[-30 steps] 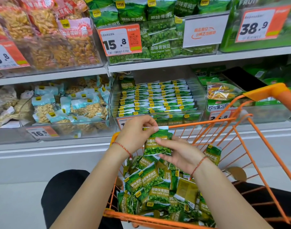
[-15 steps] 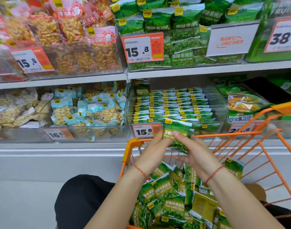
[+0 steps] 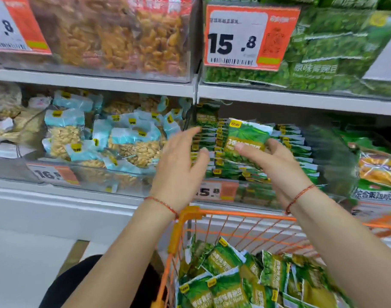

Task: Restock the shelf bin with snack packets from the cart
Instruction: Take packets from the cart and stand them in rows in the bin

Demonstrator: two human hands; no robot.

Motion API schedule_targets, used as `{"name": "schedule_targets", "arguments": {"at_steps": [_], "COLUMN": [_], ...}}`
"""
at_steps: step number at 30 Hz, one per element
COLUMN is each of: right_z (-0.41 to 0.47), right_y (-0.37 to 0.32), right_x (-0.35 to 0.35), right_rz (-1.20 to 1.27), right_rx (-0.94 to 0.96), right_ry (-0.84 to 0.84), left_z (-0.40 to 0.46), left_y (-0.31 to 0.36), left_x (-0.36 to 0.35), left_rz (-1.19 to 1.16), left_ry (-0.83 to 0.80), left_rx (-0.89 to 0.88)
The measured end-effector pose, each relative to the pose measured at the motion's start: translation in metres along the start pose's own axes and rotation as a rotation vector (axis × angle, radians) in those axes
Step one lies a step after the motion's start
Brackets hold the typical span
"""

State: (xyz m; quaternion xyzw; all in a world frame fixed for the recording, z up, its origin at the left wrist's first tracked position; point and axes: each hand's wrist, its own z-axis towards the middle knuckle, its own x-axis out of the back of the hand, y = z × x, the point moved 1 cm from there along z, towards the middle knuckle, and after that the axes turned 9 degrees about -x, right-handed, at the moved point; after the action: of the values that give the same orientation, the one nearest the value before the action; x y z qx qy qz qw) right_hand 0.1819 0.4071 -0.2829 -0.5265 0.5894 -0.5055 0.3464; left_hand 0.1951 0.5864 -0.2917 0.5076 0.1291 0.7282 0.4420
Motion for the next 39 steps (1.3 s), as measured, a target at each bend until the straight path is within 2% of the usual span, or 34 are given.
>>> {"name": "schedule_targets", "arguments": {"at_steps": [5, 7, 10, 12, 20, 24, 26, 30, 33, 36, 39], "right_z": [0.053, 0.074, 0.099, 0.111, 0.144, 0.147, 0.146, 0.146, 0.147, 0.145, 0.138], "right_y": [-0.005, -0.003, -0.008, -0.012, -0.004, 0.004, 0.003, 0.000, -0.004, -0.008, -0.013], "right_x": [-0.016, -0.024, -0.039, -0.053, -0.083, -0.088, -0.086, -0.084, -0.086, -0.090, -0.094], "right_rz": [-0.177, -0.211, -0.142, -0.170, -0.200, -0.341, -0.359, -0.257, -0.276, -0.273, -0.157], "right_rx": [-0.027, -0.014, -0.019, 0.005, 0.065, 0.130, 0.093, 0.010, -0.043, -0.141, -0.176], "right_ry": [0.022, 0.046, 0.034, 0.051, 0.163, 0.337, 0.356, 0.264, 0.184, 0.197, 0.225], "left_z": [0.012, 0.015, 0.023, 0.028, 0.029, 0.031, 0.034, 0.035, 0.033, 0.035, 0.035], "left_y": [-0.036, -0.043, -0.049, -0.051, -0.047, -0.052, -0.053, -0.050, -0.047, -0.049, -0.051], "left_x": [-0.019, -0.022, -0.018, -0.016, -0.018, -0.016, -0.014, -0.014, -0.016, -0.014, -0.009], "left_rz": [0.046, -0.031, -0.242, -0.295, -0.252, -0.220, -0.223, -0.248, -0.257, -0.311, -0.315], "left_ry": [0.076, 0.096, 0.148, 0.176, 0.184, 0.234, 0.254, 0.253, 0.222, 0.216, 0.237], "left_rx": [-0.025, -0.010, 0.121, 0.169, 0.122, 0.090, 0.101, 0.103, 0.101, 0.161, 0.178]}}
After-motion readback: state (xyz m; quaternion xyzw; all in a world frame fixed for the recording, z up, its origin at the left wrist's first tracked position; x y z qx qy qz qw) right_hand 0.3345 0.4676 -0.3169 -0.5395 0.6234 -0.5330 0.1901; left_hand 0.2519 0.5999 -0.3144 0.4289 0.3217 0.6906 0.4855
